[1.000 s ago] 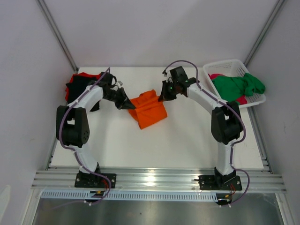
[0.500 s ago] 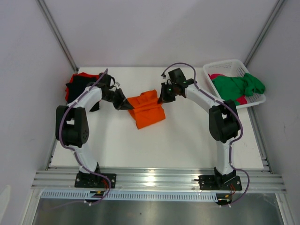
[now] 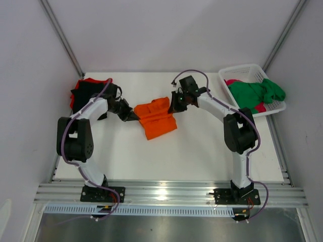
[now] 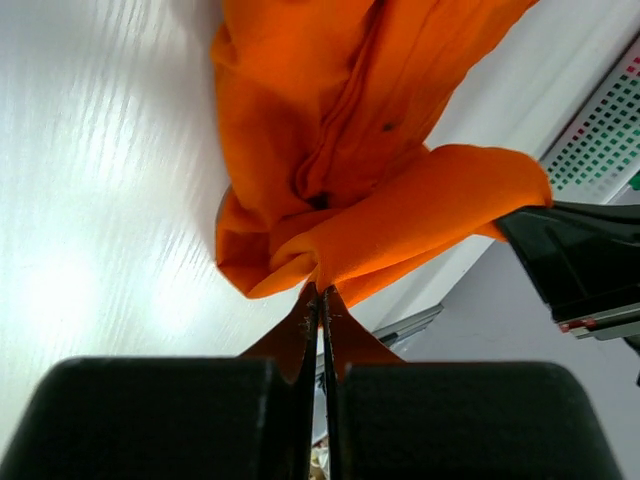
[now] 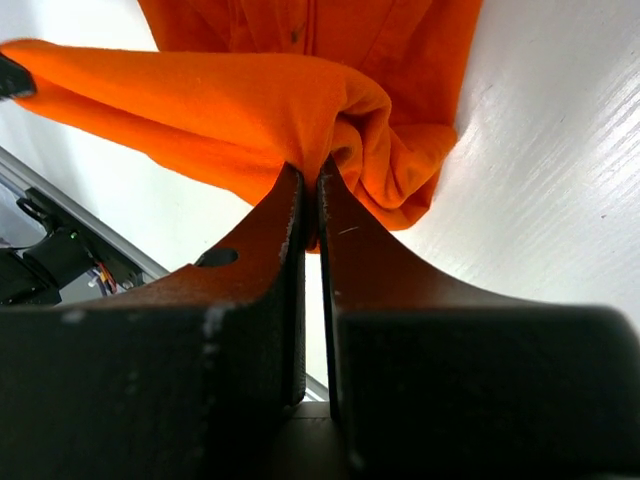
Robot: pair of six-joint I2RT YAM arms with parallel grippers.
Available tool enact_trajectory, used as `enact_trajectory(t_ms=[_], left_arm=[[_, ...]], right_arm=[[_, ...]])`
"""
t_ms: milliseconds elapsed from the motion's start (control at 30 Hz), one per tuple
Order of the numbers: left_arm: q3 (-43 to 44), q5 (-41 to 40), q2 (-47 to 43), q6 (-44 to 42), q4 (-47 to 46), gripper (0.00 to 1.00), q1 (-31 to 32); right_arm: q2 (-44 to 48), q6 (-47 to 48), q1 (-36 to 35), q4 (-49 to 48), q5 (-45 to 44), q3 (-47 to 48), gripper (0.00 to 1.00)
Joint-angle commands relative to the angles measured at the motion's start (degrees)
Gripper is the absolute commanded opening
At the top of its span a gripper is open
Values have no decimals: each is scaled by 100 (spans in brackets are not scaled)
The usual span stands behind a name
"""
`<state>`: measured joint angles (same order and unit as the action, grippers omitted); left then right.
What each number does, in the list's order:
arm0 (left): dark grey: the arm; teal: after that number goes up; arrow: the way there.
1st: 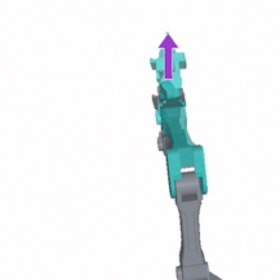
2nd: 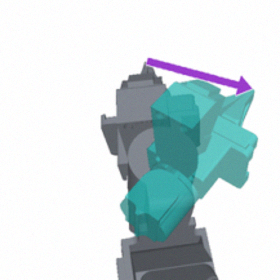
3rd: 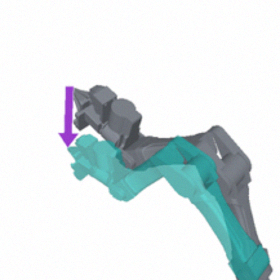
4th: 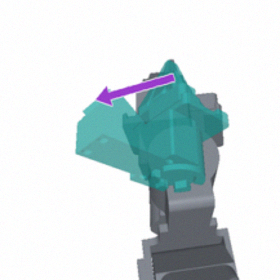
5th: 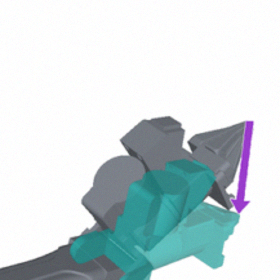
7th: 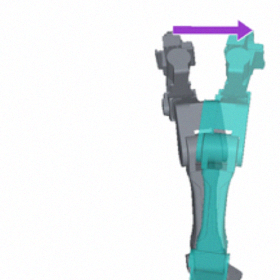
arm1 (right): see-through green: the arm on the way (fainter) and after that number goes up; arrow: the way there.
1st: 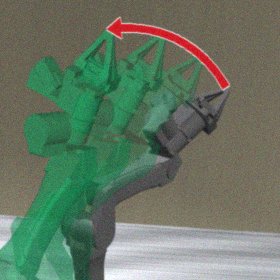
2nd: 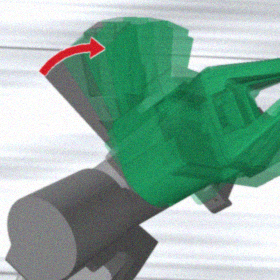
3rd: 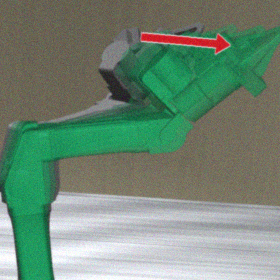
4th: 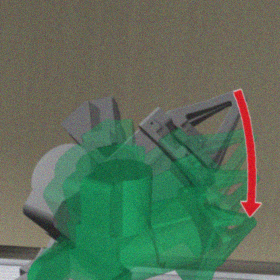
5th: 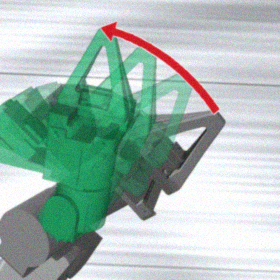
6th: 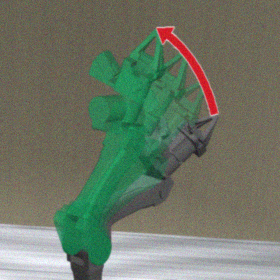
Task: Fold and stack the t-shirts
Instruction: Fold the long partially folded tshirt into a neat square
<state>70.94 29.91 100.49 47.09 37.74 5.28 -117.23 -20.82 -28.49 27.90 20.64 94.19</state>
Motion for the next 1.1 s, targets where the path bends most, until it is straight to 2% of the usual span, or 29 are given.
enact_trajectory(t_ms=[0, 333, 667, 800, 900, 1067], left_arm=[[499, -539, 181, -77, 225, 1, -203], [1737, -609, 805, -104, 638, 1, -247], [2047, -478, 1227, 265, 735, 1, -396], [2152, -416, 1193, 310, 787, 1, -449], [2450, -617, 991, 222, 902, 1, -457], [3013, -469, 1060, 239, 1226, 1, -493]], right_arm=[[-45, 236, 186, -74, -526, -41, 0], [-212, 236, 186, -101, -579, 204, 0], [-669, 87, 186, -233, -553, 968, 0], [-749, 17, 186, -127, -570, 1373, 0], [-451, 8, 186, -460, -535, 1269, 0], [-651, 43, 195, -198, -465, 1742, 0]])
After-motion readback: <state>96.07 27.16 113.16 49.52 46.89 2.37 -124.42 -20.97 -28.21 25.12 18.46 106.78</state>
